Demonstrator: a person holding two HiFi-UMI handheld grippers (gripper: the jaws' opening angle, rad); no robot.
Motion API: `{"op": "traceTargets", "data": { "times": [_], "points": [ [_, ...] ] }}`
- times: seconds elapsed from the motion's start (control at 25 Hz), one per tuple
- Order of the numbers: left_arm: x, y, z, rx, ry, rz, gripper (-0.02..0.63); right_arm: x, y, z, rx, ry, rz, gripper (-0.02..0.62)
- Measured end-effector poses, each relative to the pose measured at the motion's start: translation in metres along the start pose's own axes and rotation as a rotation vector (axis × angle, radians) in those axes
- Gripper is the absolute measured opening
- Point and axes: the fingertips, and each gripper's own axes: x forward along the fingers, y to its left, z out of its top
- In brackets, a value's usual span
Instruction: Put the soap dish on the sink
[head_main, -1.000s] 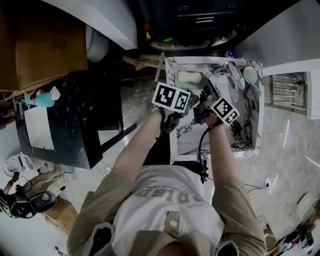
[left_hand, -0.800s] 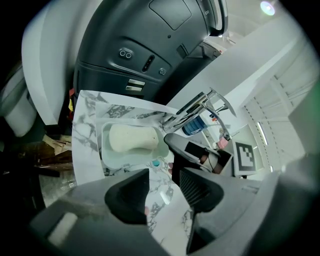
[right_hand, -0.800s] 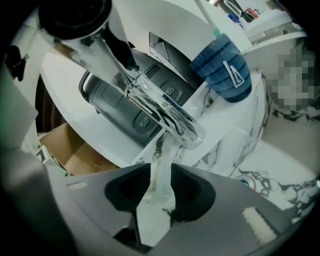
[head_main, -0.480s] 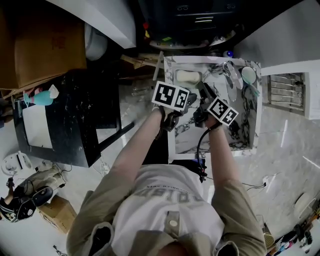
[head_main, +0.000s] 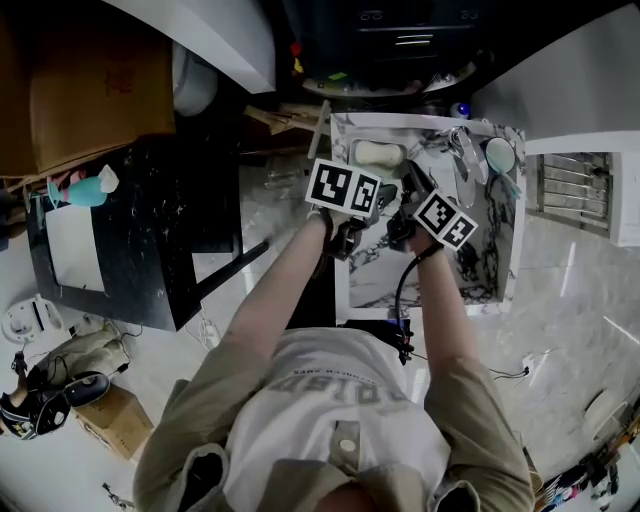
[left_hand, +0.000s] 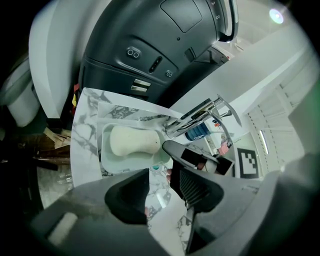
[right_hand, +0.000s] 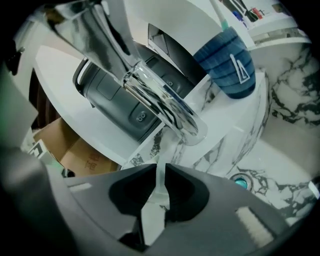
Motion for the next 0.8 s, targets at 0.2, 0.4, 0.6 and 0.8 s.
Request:
{"op": "traceTargets", "data": {
  "times": [0.2,0.4,0.6,0.8],
  "points": [
    [0.0,0.003,0.007,-0.006,-0.02,0.008,0.199,0.004,0.002,0.002,-0.06,0.006,-0.027,0.046],
    [-0.002,0.006,0.013,-0.016,-0.034,0.003,0.199,0.008,0.004,0.006,-0.093,0.004,-0.042,0.037],
    [-0.002,0.006,0.016,-0.014,-0.039,-0.001,0.199,0.008,0.004,0.008,-0.117,-0.005,-0.05,0.036],
    [-0.003,0.005,0.013,-0.006,-0.031,-0.006,0.199,0.007,0.005,0.009,-0.222,-0.021,-0.094,0.029]
  ]
}}
